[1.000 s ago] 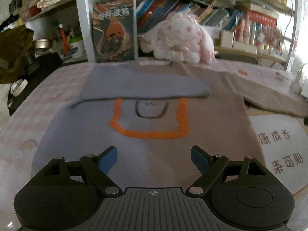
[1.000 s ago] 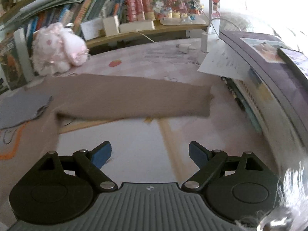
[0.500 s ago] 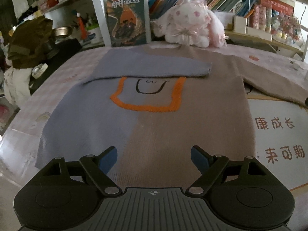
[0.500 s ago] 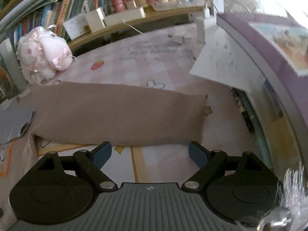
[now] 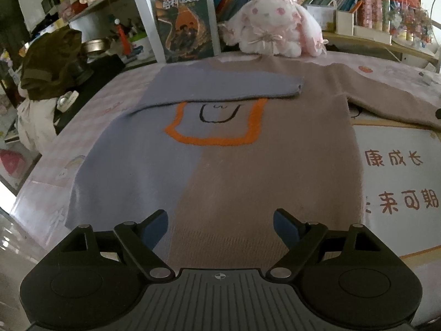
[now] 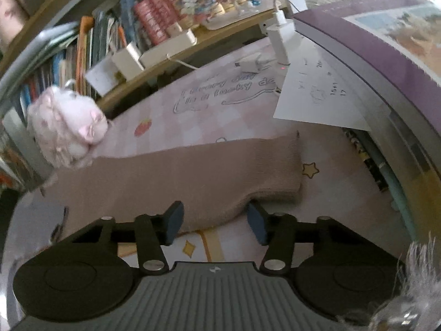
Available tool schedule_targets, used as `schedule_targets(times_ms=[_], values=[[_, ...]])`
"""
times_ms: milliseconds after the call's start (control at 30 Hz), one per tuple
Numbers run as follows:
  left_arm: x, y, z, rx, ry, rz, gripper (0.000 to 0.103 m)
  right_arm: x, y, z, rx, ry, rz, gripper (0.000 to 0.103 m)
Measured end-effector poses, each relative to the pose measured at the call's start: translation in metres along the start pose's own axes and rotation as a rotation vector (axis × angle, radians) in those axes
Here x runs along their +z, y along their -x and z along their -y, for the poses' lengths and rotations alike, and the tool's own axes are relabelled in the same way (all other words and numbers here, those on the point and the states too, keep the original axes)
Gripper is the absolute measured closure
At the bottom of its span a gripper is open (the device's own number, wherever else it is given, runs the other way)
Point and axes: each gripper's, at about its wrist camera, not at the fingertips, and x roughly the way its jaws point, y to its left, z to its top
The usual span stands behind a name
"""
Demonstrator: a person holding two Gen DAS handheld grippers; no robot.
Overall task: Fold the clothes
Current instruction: 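Grasp the beige sleeve cuff with the right gripper, then lift the beige sleeve with the right gripper and lay it across the body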
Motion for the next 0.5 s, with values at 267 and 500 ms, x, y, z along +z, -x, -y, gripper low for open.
schedule_targets(times_ms=[267, 500], values=[[-0.001, 0.001, 0.002, 0.007, -0.012, -0.010, 0.017, 0.003, -0.003, 0.015, 0.008, -0.078, 0.032, 0.088], [0.001, 0.000, 0.006, -0.006, -0.038, -0.001, 0.017, 0.006, 0.002, 0.013, 0.038, -0.056, 0.078, 0.093]])
